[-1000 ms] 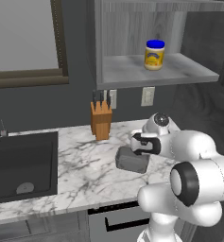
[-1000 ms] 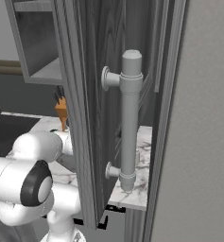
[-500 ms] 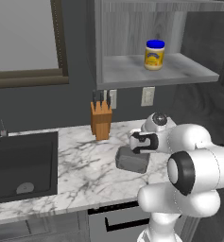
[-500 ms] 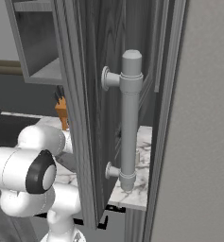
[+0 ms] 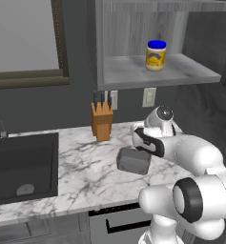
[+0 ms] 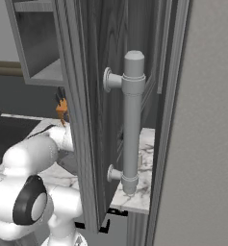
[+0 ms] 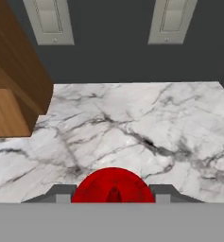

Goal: There are various items on the counter. Only move the condiments/shakers into the cabinet.

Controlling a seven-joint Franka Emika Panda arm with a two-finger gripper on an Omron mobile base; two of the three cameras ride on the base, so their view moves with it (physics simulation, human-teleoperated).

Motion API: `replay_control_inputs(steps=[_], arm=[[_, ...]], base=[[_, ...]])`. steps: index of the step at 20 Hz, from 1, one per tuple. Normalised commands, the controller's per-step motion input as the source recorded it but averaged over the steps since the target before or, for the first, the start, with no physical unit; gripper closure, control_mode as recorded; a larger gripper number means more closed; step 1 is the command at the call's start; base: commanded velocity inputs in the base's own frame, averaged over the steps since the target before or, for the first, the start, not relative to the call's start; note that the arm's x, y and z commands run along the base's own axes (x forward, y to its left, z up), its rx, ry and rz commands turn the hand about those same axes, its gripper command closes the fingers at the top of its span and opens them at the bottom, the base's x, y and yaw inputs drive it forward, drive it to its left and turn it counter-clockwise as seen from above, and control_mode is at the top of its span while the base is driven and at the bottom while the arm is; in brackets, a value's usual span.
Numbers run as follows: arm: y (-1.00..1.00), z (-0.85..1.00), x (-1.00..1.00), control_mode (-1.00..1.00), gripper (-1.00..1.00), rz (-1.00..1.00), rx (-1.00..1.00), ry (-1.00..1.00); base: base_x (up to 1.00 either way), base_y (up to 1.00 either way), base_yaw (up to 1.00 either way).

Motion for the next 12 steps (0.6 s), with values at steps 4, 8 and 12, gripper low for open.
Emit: replay_control_inputs(steps=[4,8,12], arm=[[0.00,1.00,-0.33,-1.00,1.00,0.00,0.01,-0.01],[0.13,1.00,-0.35,-1.00,1.00,-0.01,0.00,0.00],[0.03,1.00,-0.52,-1.00,1.00,0.00,0.00,-0.03]], base=[[0.00,0.00,0.00],[0.00,0.00,0.00],[0.00,0.00,0.00]])
